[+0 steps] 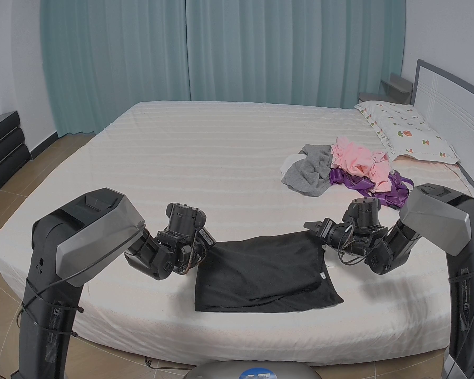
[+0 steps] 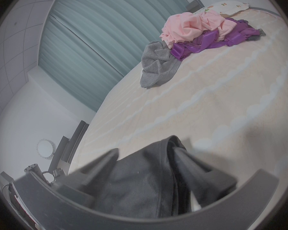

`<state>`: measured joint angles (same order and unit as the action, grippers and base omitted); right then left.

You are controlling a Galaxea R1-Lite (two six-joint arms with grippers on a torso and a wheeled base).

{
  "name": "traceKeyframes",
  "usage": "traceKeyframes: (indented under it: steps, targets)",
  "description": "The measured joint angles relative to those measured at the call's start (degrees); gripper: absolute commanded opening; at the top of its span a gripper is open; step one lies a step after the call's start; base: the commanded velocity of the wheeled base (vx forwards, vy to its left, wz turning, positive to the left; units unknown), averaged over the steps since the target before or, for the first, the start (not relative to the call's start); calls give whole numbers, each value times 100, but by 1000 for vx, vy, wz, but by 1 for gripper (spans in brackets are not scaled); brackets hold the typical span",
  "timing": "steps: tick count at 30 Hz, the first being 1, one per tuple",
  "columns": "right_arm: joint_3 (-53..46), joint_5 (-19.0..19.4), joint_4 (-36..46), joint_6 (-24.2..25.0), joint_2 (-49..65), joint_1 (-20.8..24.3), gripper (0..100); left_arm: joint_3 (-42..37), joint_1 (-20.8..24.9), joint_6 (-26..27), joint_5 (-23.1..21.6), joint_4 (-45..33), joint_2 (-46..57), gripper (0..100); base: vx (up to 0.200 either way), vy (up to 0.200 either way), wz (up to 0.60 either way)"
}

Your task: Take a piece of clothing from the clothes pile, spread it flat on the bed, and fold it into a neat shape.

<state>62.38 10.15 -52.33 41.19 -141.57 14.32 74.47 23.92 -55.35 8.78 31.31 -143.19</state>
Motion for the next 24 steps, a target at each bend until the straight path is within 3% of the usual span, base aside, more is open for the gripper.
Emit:
traceKeyframes:
  steps: [13, 17, 24]
  targets:
    - [-1988, 829, -405, -37, 1078, -16, 100, -273, -144, -139, -52, 4, 251, 100, 0, 0, 0]
    - [-2675, 1084, -577, -60, 1406, 85, 100, -614, -217, -514, -152, 9, 499, 100, 0, 0, 0]
    - [-2985, 1133, -807, -60, 1359, 433, 100, -1003, -449, -1097, -443, 26, 855, 100, 0, 0, 0]
